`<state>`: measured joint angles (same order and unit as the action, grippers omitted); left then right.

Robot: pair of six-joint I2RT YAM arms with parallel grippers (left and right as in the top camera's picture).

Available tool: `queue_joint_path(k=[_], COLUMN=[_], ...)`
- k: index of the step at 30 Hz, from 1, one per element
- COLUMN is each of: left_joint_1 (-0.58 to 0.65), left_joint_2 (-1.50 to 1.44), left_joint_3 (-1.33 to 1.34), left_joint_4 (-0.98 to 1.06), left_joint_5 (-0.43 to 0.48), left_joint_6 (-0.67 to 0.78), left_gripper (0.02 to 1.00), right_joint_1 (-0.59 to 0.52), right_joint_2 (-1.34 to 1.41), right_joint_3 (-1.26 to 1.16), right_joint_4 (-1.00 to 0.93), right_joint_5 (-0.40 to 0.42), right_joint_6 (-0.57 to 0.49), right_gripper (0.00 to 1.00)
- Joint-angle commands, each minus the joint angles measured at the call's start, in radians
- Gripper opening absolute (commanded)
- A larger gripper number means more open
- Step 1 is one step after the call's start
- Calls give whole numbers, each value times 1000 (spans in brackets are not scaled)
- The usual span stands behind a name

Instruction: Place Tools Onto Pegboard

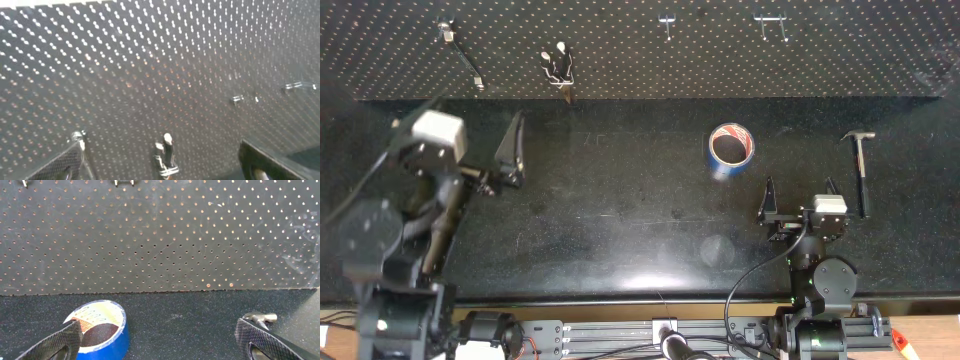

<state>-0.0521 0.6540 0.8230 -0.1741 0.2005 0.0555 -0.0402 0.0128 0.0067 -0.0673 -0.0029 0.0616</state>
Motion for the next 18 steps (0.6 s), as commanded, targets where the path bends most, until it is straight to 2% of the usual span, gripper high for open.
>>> queue_joint_path(k=[1, 10, 15, 18], left_joint_1=[76, 278, 287, 272], left_joint_2=[-131, -362, -444, -512], left_joint_3=[-188, -454, -561, -634], left_joint_4=[124, 338, 350, 355], left_joint_5=[47, 34, -19, -90], left_joint_6=[2, 6, 5, 5], left_gripper=[996, 996, 996, 996], right_joint_1=[-5, -5, -5, -5], right_joint_2=[-11, -11, -11, -11], right_joint_3=[-3, -3, -3, -3], right_joint_4=[-5, -5, -5, -5], right_joint_5=[-6, -6, -6, -6], right_joint_6=[-14, -14, -14, -14], right_gripper=[998, 1000, 1000, 1000])
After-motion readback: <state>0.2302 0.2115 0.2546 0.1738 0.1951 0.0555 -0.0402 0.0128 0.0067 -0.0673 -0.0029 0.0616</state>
